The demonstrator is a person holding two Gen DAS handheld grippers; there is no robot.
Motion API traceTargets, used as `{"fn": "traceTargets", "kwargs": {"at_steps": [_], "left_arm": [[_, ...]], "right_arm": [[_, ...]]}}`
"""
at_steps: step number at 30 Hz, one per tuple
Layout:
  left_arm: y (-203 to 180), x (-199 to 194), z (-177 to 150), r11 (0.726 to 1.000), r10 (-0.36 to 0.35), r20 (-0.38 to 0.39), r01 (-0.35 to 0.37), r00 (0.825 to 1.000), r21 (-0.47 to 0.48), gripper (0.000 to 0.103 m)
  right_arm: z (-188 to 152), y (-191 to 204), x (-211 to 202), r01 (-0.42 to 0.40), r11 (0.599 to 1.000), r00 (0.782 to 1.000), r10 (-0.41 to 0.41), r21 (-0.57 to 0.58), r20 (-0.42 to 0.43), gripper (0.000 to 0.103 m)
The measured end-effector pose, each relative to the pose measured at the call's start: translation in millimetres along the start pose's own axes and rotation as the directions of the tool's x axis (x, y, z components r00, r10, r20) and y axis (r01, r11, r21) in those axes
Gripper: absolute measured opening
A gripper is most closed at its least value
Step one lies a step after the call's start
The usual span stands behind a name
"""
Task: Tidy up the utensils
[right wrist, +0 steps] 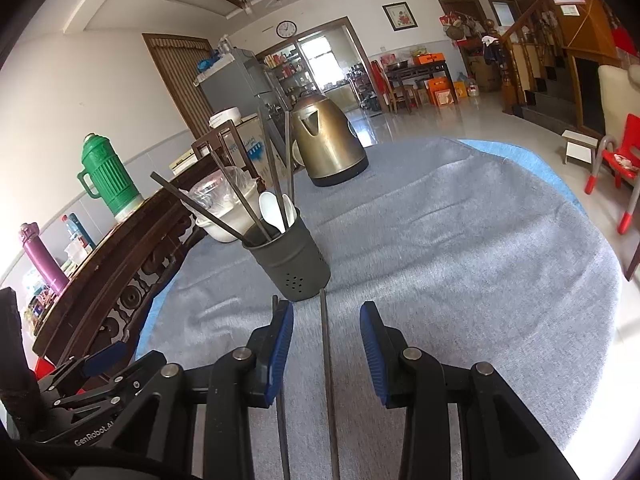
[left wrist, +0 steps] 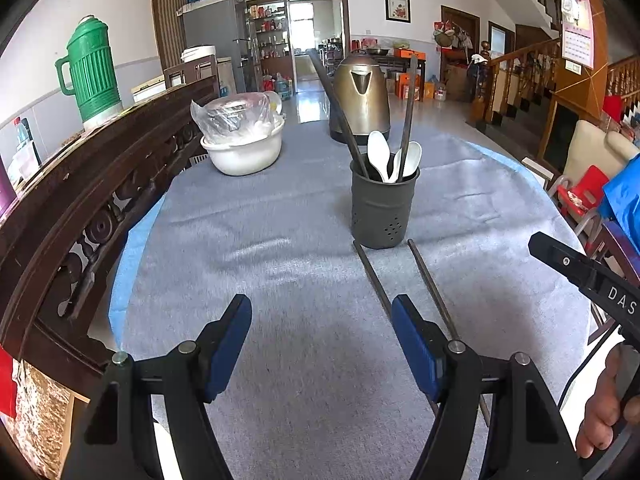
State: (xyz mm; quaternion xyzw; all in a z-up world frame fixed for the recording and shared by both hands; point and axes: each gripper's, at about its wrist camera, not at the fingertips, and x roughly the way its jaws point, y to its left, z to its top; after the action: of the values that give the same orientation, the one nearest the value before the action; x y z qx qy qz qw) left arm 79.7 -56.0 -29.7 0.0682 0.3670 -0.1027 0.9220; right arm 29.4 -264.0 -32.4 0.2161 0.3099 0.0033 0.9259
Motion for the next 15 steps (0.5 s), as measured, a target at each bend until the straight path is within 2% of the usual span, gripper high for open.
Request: {"fn": "traceTargets", "kwargs": {"at_steps": [9,15], "left_arm": [[2,11,1,1.000,-0.003,-0.023,0.003,1.000,-0.009,0.073],[5,24,-6,1.000,-0.011,-0.066,0.010,0.998,-0.020,0.073]], "right_arm": [[-2,0,13,0.001,1.000,0.999,-0.001,-0.002,-0.034,0.038],[-6,1,24,0.002,1.000,0.998,-0.002,-0.008,-0.064,0.038]]}}
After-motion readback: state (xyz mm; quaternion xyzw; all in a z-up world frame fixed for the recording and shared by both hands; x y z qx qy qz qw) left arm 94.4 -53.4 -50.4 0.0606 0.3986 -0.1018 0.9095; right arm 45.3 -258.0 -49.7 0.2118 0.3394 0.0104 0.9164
